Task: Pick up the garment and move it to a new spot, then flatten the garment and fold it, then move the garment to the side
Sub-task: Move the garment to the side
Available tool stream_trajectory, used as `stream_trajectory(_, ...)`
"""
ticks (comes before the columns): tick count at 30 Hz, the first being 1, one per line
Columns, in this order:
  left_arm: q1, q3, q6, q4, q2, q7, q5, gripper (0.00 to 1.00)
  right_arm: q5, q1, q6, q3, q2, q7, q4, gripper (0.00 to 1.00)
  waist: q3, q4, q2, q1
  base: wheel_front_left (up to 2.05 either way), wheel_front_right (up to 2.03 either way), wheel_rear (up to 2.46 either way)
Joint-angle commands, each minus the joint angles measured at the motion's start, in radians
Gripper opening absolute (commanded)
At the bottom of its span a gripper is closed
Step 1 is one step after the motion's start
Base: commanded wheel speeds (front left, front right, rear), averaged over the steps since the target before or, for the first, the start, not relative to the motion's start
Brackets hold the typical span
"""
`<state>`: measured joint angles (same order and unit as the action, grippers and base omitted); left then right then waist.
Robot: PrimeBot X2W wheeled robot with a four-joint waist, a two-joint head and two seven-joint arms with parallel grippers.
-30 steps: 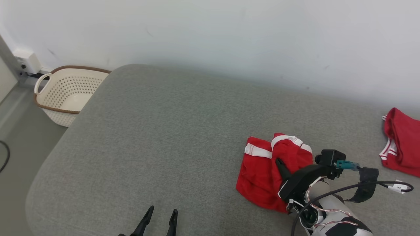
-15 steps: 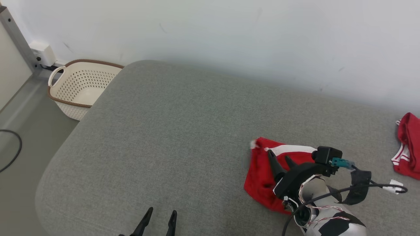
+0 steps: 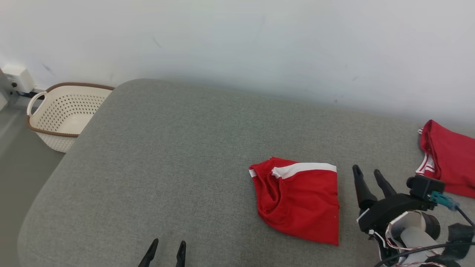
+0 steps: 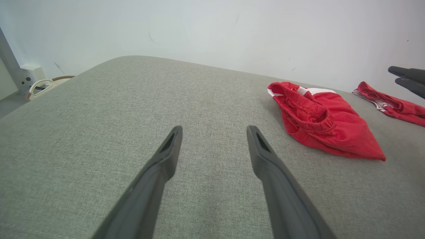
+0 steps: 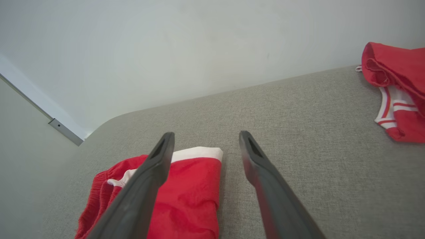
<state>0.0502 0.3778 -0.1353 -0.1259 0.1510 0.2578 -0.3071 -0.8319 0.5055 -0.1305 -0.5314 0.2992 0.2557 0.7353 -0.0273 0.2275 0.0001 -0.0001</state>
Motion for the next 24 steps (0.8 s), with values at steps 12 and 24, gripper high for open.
stream_trajectory(12,-0.010,-0.019,-0.021,0.024,0.018,0.007,0.014,1.00,0.061,-0.052,-0.001,0.022,-0.031,-0.067,0.060,1.00,0.011,-0.017,-0.0001,0.0001,0.00,0.00,0.00)
stream_trajectory(24,0.005,-0.019,-0.014,0.017,0.006,0.008,0.016,1.00,0.020,-0.007,-0.001,0.012,-0.090,-0.142,0.195,1.00,0.034,0.032,-0.0001,0.0001,0.00,0.00,0.00)
